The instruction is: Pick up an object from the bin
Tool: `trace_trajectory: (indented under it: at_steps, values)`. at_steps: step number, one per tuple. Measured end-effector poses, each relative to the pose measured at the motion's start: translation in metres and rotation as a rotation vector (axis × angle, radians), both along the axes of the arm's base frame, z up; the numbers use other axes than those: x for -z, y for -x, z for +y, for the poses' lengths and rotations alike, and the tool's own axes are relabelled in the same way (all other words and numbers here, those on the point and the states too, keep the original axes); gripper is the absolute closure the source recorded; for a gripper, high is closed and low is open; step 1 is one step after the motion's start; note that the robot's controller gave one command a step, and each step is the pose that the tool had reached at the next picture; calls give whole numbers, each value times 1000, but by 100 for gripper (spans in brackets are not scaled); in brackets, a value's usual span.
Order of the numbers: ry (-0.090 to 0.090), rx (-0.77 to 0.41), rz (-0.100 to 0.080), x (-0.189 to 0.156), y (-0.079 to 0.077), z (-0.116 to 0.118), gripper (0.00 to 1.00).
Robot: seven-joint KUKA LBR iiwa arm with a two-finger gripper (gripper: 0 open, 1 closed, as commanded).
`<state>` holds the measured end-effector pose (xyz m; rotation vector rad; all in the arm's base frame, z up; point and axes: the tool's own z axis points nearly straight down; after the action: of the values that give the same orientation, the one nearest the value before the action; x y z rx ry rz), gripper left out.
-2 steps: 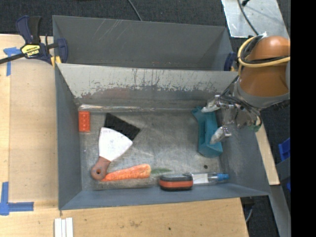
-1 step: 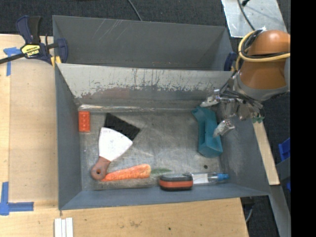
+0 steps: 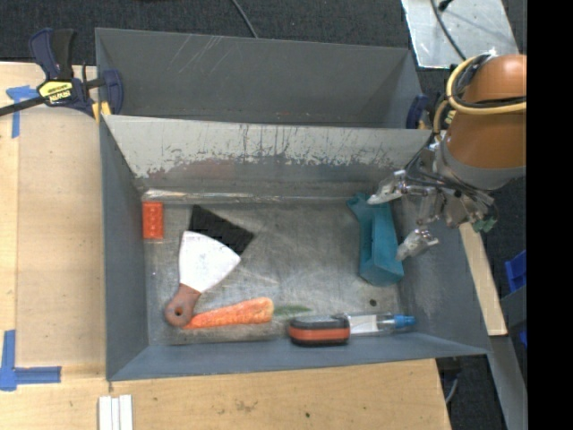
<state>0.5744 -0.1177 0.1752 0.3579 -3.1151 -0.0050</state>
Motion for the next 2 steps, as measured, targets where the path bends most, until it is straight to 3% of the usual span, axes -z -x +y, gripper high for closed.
trace_trajectory:
  at_steps: [1,2]
  values:
    - [4,-122,-13,-36,-11,37,0]
    - [-1,-314,-14,-25,-1,40,0]
